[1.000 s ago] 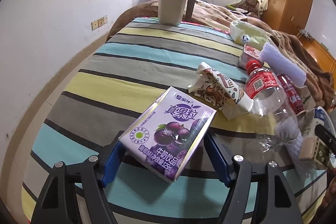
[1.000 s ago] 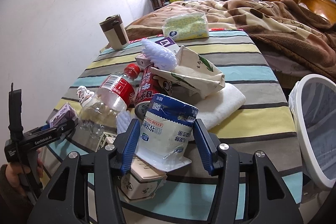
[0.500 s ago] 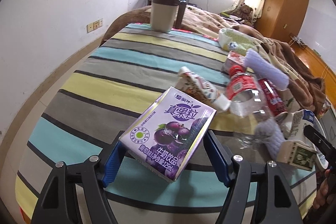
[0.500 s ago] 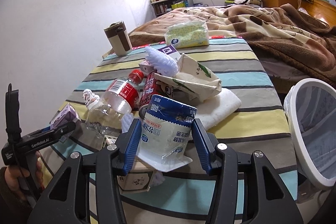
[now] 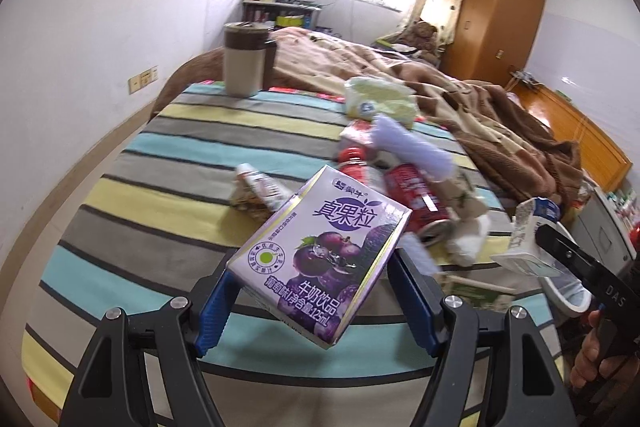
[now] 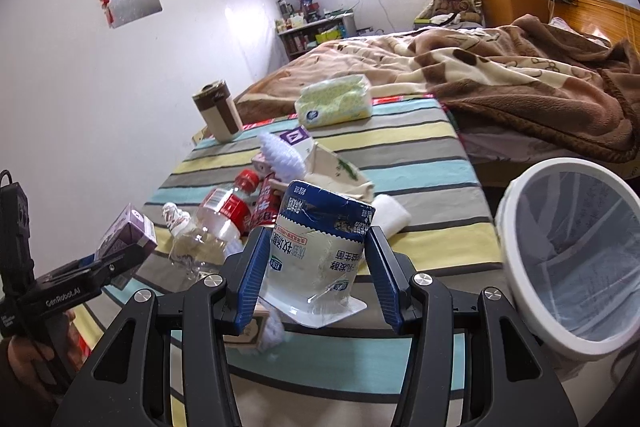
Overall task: Collect trash
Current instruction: 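Carry both items over the white bin and open both tools to drop them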
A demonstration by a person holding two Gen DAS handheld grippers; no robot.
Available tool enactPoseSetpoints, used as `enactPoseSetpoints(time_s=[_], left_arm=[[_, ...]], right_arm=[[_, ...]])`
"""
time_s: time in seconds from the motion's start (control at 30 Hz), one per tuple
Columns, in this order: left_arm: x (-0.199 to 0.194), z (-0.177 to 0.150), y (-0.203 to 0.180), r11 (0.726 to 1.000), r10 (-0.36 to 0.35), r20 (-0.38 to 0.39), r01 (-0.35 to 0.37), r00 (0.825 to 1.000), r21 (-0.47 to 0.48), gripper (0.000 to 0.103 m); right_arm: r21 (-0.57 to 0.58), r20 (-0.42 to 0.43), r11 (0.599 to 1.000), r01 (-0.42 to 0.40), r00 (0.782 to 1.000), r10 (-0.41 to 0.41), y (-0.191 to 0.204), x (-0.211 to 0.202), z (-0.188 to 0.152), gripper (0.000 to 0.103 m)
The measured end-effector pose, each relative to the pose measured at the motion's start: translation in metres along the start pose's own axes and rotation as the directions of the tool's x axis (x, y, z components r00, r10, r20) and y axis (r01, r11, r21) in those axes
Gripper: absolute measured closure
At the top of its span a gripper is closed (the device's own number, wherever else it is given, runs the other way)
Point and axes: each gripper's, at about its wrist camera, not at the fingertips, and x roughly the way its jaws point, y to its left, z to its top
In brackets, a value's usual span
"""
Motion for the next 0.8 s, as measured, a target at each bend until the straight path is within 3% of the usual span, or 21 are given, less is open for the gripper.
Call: enactPoseSetpoints(time_s=[0.43, 0.8], left_arm=[[0.004, 0.01, -0.092, 0.987, -0.127, 0.005, 0.126, 0.992, 0.102, 0.029], [0.032, 0.014, -0.189, 0.939, -0.281, -0.061, 0.287, 0.958, 0.188, 0.029]], right_arm=[[0.057, 0.07, 0.995, 0.081, 0.994, -0.085, -0.055, -0.037, 0.013, 0.052], [0.14, 0.068, 0.966, 0.215, 0.972, -0.226, -0.121, -0.052, 0.015, 0.052]])
